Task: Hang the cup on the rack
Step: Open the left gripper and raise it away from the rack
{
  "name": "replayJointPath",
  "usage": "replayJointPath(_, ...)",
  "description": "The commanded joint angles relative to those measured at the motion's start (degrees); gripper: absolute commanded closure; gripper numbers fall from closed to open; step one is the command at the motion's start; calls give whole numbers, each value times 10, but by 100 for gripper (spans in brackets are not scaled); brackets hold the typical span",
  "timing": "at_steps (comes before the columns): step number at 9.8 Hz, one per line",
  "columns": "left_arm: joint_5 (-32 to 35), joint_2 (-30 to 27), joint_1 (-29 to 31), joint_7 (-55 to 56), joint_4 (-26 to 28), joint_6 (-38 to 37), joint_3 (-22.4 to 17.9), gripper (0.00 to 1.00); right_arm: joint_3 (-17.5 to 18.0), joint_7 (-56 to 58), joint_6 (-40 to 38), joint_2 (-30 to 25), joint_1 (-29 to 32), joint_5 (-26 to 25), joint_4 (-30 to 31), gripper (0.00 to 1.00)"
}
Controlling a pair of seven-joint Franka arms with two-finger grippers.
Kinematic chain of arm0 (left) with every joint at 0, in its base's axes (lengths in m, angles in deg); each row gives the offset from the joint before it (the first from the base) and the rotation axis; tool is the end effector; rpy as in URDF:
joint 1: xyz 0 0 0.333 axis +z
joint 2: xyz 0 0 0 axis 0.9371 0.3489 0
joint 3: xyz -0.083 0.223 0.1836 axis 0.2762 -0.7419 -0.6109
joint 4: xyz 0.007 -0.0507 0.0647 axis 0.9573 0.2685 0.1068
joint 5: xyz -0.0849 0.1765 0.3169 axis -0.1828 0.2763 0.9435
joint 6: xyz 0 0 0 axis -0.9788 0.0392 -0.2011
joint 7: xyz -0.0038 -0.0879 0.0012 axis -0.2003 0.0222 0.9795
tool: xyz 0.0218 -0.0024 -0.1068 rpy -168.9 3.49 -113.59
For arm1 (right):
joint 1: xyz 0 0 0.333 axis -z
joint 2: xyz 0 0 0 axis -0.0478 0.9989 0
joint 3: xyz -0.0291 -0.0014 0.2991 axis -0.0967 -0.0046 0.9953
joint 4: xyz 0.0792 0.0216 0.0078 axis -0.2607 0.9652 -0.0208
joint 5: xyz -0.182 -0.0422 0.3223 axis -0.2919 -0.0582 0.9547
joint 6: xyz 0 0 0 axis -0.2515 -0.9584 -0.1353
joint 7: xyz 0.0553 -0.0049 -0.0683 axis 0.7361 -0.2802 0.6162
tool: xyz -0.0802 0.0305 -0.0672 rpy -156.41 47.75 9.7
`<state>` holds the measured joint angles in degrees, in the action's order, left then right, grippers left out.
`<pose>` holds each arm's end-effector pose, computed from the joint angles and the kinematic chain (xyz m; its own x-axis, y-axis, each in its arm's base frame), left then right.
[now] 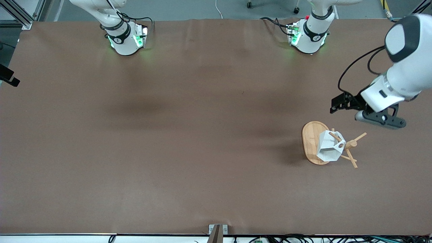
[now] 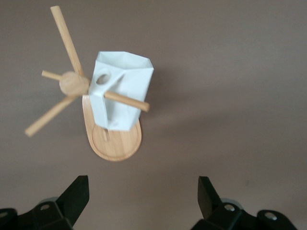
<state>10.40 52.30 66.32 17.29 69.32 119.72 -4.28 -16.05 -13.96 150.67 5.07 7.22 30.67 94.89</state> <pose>0.5415 -0.0758 0.5272 0.9872 -0.1539 0.0419 -0.1582 -0.9781 0.1355 0.5141 -0.0742 0.6558 0.9779 -0.2081 0.0187 -0.2082 -0.9781 0.0049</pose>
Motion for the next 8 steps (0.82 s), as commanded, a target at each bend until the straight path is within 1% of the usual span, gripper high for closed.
replayJointPath(1,42,-24,-11,57,-10,-57,-3,0,-7,6,-6,2,-8,-4,-9,0)
replayJointPath(3,61,-23,-3,49,-63,-103,-1,0,-8,8,-10,2,-8,-9,-9,0)
replayJointPath(4,62,-23,29,49,-87,-106,22,0,-8,7,-9,2,-8,-9,-9,0)
replayJointPath(6,60,-27,54,49,-95,-114,42,0,-8,5,-6,2,-8,-9,-10,0)
replayJointPath(7,61,-31,63,59,-106,-141,69,0,-7,6,-6,2,-7,-8,-10,0)
replayJointPath(8,64,-35,67,71,-105,-153,72,0,-8,7,-9,2,-7,-7,-10,0)
